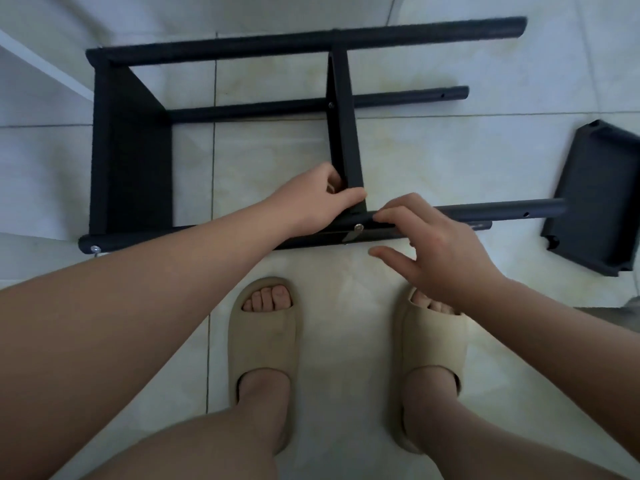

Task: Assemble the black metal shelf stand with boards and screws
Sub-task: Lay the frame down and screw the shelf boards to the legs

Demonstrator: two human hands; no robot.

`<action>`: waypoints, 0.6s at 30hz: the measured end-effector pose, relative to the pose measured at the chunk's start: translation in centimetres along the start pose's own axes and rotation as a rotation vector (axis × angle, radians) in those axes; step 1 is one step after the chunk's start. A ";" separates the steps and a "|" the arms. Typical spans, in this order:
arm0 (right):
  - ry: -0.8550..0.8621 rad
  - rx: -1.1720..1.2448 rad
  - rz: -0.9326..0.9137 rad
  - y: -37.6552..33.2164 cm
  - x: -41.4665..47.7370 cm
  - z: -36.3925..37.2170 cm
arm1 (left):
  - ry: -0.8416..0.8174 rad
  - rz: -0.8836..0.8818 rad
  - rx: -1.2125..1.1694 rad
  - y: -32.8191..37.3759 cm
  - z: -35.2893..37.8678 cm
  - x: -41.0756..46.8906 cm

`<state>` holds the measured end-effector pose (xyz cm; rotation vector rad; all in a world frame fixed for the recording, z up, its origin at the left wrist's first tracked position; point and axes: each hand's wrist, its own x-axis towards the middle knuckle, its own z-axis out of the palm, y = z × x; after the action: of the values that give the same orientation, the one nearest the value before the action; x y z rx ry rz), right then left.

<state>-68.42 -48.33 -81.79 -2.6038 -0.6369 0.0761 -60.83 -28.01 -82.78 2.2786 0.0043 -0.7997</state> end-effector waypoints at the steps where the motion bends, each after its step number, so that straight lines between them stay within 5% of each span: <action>1: -0.027 0.006 0.039 0.0 -1.0 -0.9 | 0.040 0.007 0.078 0.5 -0.2 -0.5; 5: -0.137 -0.035 0.233 0.9 -5.7 -5.2 | 0.191 0.137 0.357 4.5 -0.6 -2.3; 9: -0.189 -0.136 0.450 2.7 -11.8 -9.5 | 0.166 0.324 0.487 11.4 1.5 -4.2; 18: -0.215 -0.189 0.808 8.4 -26.6 -13.6 | -0.284 0.569 0.690 25.2 12.4 -5.8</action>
<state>-86.41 -72.63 -74.77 -2.8865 0.3985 0.5712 -66.66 -53.35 -70.74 2.5377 -1.1516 -0.8824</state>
